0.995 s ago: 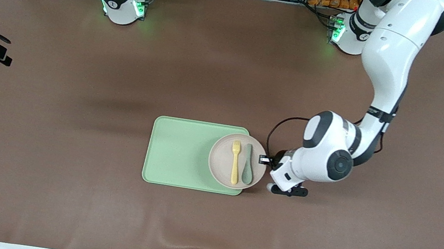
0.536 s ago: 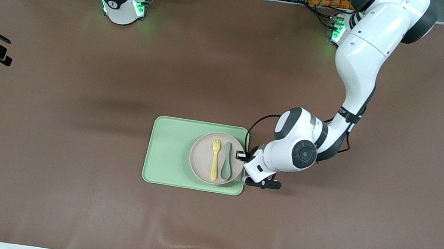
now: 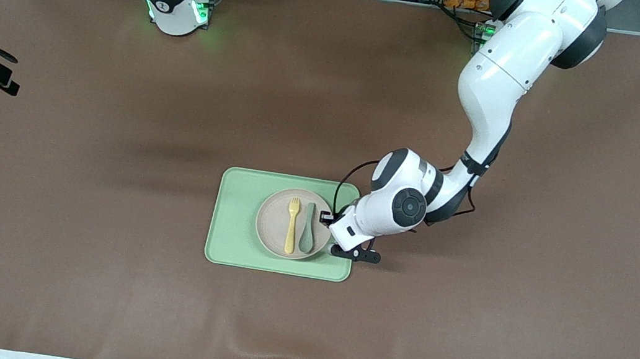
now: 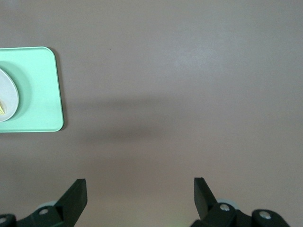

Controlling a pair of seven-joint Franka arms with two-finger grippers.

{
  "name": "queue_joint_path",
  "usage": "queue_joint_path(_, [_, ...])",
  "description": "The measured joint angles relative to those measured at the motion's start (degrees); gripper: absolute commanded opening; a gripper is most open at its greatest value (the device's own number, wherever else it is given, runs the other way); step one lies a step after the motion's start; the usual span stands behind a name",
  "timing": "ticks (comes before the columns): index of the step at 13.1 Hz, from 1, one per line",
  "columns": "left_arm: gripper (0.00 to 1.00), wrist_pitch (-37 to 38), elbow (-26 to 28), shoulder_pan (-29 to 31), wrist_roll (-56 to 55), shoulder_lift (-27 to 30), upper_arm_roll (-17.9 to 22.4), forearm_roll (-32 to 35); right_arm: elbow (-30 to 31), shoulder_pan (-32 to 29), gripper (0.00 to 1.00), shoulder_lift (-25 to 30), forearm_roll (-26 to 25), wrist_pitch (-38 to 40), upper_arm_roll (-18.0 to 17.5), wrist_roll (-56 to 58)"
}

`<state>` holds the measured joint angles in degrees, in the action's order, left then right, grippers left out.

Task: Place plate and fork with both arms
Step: 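Carry the plate with the left gripper onto the green tray, then release the plate and withdraw the left gripper while the right gripper approaches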

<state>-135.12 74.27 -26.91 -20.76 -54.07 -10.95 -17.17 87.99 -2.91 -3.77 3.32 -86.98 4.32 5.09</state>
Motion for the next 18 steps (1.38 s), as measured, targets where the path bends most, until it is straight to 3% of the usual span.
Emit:
queue_joint_path(1, [0.33, -0.04, -0.09, -0.16, -0.15, -0.01, 0.0, 0.0, 0.02, 0.29, 1.0, -0.21, 0.03, 0.0, -0.04, 0.0])
queue_joint_path(2, [0.74, -0.04, -0.14, -0.2, -0.22, -0.01, 0.0, 0.0, 0.03, 0.9, 1.0, -0.54, 0.06, 0.0, -0.06, 0.0])
queue_joint_path(3, [0.92, -0.08, -0.18, -0.2, -0.22, -0.01, 0.02, 0.0, 0.03, 1.82, 1.0, -0.97, 0.14, -0.09, -0.09, 0.0])
queue_joint_path(5, [1.0, -0.16, -0.31, -0.15, -0.28, -0.01, 0.07, -0.01, 0.06, 4.96, 1.0, -2.25, 0.79, -1.24, -0.15, 0.0])
queue_joint_path(11, [1.0, -0.1, -2.37, 0.17, -0.44, 1.49, 0.62, -0.01, 0.22, 17.07, 1.0, -9.93, 1.1, -9.48, -0.46, -0.52])
queue_joint_path(15, [1.0, 7.01, -3.03, 3.42, -0.56, 8.62, 3.29, 0.82, 0.34, 20.46, 1.0, -15.78, 4.34, -12.44, -0.45, -0.5])
queue_joint_path(18, [1.0, 12.76, -2.91, 7.74, -0.56, 14.39, 3.61, 6.99, 0.39, 23.73, 1.0, -21.56, 5.61, -19.44, -0.51, -0.45])
